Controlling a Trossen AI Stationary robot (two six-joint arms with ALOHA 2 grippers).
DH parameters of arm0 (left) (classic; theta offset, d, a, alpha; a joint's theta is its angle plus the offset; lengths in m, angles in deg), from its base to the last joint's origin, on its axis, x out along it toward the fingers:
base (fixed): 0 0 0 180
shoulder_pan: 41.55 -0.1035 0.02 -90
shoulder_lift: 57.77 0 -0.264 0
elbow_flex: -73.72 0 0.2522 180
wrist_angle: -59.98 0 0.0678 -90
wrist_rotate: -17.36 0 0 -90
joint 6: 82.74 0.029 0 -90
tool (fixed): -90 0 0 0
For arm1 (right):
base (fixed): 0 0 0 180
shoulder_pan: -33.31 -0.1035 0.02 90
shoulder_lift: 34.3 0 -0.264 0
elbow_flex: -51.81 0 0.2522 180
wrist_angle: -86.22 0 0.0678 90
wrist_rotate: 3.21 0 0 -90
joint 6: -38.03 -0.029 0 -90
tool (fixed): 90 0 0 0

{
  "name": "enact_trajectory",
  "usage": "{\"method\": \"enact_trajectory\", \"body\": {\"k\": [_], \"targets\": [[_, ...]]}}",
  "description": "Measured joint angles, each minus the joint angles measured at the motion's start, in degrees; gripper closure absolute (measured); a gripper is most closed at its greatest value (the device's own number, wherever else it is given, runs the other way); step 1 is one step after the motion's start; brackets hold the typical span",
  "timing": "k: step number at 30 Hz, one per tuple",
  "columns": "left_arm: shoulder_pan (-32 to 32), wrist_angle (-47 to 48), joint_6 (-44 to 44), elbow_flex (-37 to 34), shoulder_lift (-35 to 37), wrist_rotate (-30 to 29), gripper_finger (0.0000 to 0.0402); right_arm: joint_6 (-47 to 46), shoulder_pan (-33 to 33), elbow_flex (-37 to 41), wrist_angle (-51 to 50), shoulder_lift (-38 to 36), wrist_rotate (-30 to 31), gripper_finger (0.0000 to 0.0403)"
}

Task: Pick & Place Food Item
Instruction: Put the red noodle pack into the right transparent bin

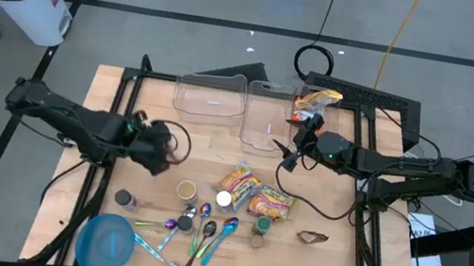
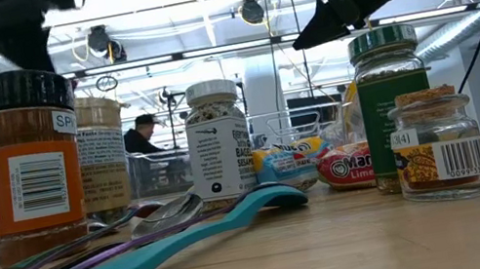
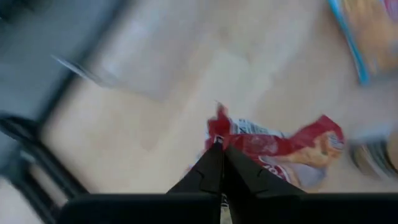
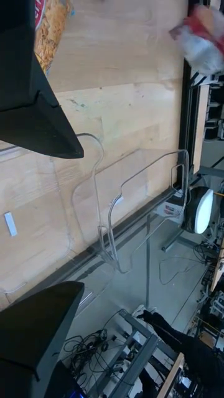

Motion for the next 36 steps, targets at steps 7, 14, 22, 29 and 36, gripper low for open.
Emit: {"method": "enact_trajectory", "body": {"k": [7,14,22,29,36], "targets": [[-0.07,-16.19,9.07,-1.65,4.07,-27.55,0.0391,0.00,-0.01,0.00,0.04,0.00,-0.01,0.0074],[-3.06,-38.86,24.65,-1.81,0.68,-32.48,0.0397,-0.09,-0.01,0.00,2.06,0.00,-0.11,0.0074],[-8.78,-65.47,40.02,-1.85,-8.38,-31.61,0.0397,-1.89,-0.03,0.16,5.84,-0.02,-1.50,0.0074],[-12.15,-83.49,47.73,-1.88,-17.80,-25.68,0.0397,-3.08,-0.07,5.69,25.52,2.12,-8.97,0.0074],[-12.92,-94.26,53.45,-1.88,-22.72,-20.31,0.0392,-1.78,-0.07,6.91,37.50,9.94,-9.04,0.0074]]}}
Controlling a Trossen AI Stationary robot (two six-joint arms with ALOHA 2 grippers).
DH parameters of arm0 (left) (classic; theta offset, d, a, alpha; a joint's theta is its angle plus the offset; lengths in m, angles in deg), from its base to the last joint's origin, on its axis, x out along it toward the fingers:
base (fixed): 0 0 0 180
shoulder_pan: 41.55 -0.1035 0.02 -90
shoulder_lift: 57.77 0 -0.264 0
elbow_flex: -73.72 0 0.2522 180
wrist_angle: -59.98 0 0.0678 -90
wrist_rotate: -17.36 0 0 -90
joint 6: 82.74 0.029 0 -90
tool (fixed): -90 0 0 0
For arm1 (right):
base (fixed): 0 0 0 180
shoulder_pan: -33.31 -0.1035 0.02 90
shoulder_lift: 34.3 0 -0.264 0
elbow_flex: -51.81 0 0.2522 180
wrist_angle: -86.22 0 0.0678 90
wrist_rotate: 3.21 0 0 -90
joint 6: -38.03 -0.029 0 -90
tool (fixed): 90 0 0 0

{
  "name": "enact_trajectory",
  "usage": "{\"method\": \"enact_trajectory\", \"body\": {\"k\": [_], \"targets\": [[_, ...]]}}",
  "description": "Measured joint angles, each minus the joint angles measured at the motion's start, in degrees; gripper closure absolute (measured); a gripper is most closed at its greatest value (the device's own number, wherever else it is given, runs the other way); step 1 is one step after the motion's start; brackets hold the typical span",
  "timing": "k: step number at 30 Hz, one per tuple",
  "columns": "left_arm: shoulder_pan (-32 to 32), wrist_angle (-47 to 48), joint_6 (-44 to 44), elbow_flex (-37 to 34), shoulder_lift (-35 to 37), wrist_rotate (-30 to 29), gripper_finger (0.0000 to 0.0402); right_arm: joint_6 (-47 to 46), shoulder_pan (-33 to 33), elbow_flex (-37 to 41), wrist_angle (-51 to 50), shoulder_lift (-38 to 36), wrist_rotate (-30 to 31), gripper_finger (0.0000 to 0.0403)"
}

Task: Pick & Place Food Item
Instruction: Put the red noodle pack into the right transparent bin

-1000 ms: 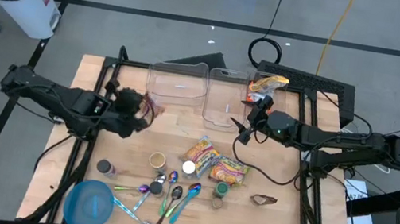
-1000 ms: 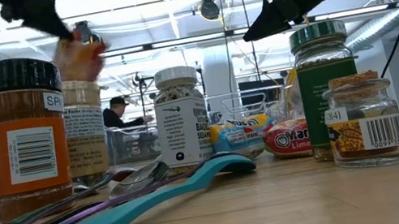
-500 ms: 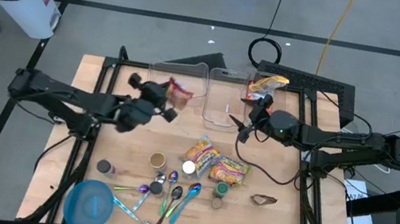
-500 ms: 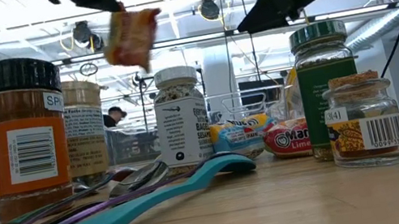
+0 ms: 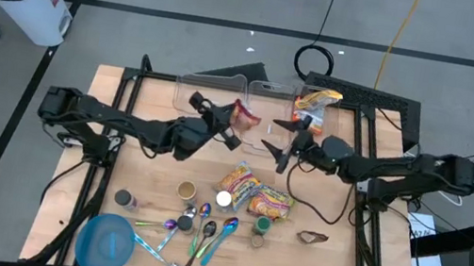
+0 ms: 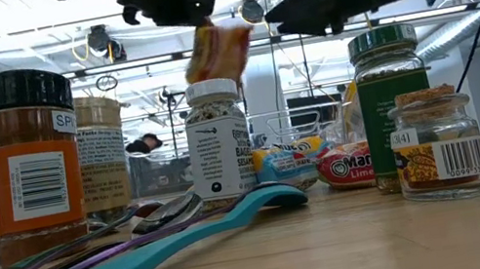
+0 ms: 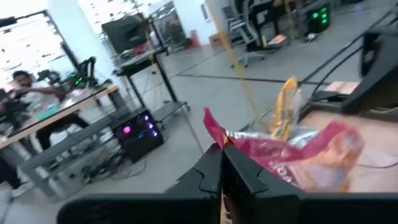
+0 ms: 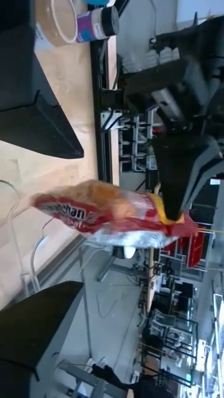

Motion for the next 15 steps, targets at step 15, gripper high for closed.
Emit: {"method": "enact_trajectory", "body": {"k": [15], "targets": [[0.07,0.17,-1.16,0.00,0.01,3.89,0.0388,-5.38,0.13,-3.40,17.04,15.76,-1.41,0.0074]]}}
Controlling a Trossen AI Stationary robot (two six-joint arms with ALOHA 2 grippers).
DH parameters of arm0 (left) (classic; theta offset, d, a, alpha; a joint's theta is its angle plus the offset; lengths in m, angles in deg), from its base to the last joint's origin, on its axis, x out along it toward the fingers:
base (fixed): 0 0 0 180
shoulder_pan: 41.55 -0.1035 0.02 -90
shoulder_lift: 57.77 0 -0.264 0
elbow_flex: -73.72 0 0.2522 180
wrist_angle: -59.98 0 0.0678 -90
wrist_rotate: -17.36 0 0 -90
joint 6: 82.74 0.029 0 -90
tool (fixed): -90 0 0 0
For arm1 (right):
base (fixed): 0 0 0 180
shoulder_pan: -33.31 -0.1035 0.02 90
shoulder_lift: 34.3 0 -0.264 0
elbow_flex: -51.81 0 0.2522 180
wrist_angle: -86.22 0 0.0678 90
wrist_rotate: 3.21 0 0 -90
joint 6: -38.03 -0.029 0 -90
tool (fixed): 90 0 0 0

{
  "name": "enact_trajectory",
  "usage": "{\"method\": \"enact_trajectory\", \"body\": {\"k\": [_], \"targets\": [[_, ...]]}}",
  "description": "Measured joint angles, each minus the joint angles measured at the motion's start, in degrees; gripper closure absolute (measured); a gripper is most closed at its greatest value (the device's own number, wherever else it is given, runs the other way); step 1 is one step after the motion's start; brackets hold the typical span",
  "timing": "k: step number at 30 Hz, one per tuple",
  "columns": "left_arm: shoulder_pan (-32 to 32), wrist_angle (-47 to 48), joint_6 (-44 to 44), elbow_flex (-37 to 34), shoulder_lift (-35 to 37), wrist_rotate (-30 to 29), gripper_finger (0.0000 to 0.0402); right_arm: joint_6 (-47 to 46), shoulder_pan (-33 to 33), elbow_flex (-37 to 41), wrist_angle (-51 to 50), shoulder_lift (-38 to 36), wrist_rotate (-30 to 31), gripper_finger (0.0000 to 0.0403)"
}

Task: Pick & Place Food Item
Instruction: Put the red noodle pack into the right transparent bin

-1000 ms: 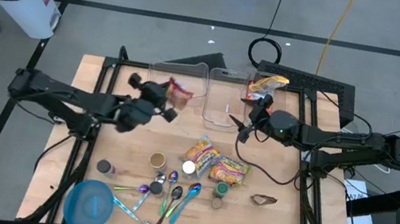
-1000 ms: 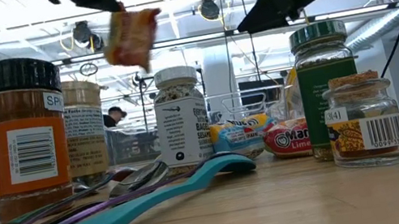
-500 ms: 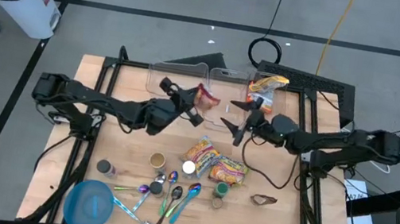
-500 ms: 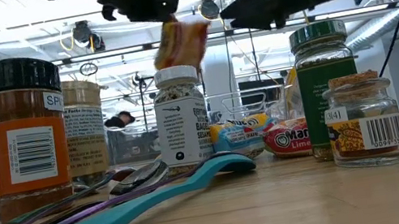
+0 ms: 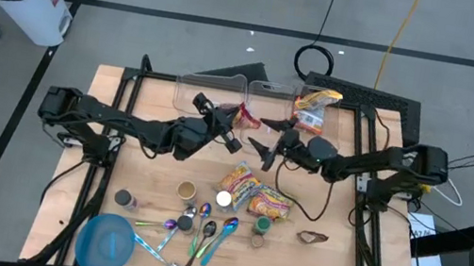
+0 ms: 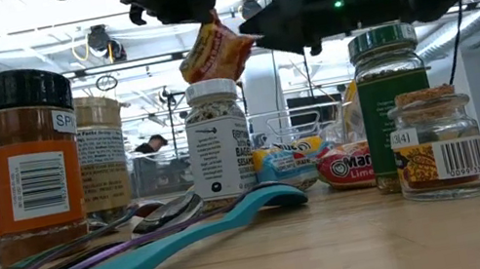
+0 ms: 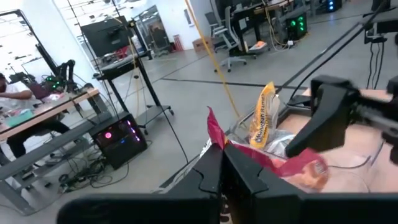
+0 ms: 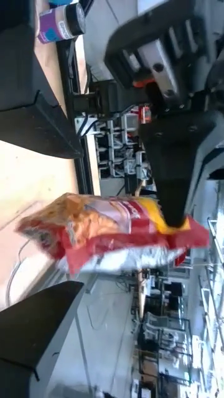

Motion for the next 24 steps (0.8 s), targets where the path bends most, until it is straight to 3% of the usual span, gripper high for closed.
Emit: {"method": "enact_trajectory", "body": {"k": [5,9,24], "targets": [[0.00,0.34,-0.11,0.00,0.00,2.60,0.0398,-0.33,-0.02,-1.57,0.42,1.97,-0.03,0.0076],[0.08,0.43,-0.12,0.00,0.00,2.50,0.0388,-0.33,-0.01,-1.56,0.37,1.94,0.04,0.0100],[0.06,1.88,-1.18,0.00,0.00,2.49,0.0397,-0.33,-0.09,-1.56,-0.59,1.64,-0.01,0.0304]]}}
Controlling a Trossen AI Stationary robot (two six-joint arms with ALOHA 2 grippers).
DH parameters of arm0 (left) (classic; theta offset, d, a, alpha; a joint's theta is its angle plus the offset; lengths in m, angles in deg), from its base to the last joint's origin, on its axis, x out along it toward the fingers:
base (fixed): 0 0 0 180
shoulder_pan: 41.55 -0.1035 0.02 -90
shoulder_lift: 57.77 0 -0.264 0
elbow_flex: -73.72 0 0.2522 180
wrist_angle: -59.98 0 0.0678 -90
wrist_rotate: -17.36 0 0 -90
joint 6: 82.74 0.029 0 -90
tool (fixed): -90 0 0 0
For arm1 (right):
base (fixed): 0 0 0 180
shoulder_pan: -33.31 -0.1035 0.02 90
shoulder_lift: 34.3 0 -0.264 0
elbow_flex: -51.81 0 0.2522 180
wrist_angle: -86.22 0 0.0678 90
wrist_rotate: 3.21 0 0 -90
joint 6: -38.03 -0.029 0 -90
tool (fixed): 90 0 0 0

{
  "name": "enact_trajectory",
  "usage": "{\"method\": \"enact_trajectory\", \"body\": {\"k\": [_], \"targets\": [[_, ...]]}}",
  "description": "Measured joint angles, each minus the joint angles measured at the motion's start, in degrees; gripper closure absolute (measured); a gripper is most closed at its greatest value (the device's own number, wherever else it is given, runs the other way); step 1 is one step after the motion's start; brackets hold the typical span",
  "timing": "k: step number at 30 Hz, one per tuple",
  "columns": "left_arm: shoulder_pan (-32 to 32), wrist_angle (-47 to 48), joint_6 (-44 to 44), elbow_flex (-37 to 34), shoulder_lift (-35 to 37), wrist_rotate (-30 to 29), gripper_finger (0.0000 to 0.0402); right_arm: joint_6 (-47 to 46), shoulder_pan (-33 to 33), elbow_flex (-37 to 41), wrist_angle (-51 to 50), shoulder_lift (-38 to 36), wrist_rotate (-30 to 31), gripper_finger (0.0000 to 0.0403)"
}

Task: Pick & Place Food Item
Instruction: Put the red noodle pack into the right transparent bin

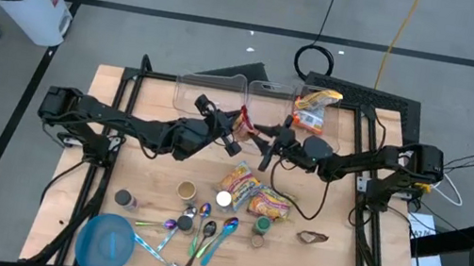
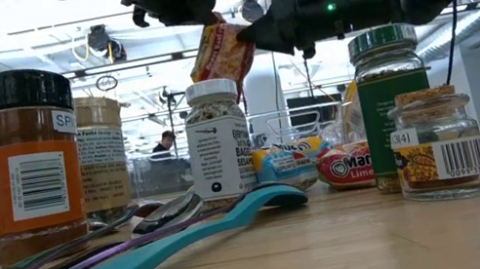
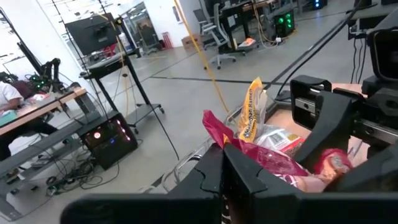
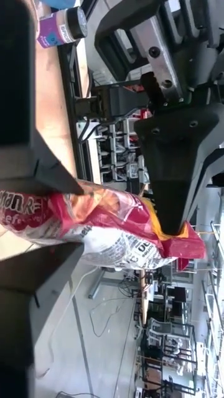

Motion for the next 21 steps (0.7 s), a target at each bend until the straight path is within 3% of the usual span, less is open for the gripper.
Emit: {"method": "enact_trajectory", "body": {"k": [4,8,18,21], "targets": [[0.03,1.23,-2.11,0.02,0.00,0.60,0.0374,1.97,0.00,0.00,-1.04,-0.01,-0.13,0.0357],[-0.03,3.99,-4.52,0.02,0.23,5.83,0.0330,4.78,0.00,0.02,-6.52,-2.16,-1.79,0.0396],[2.85,12.37,-7.28,0.06,7.15,7.90,0.0164,9.71,2.62,0.02,-33.90,-21.07,-1.36,0.0400],[3.50,14.84,-7.28,0.08,8.07,7.59,0.0130,10.66,3.79,0.02,-43.91,-28.54,2.78,0.0401]]}}
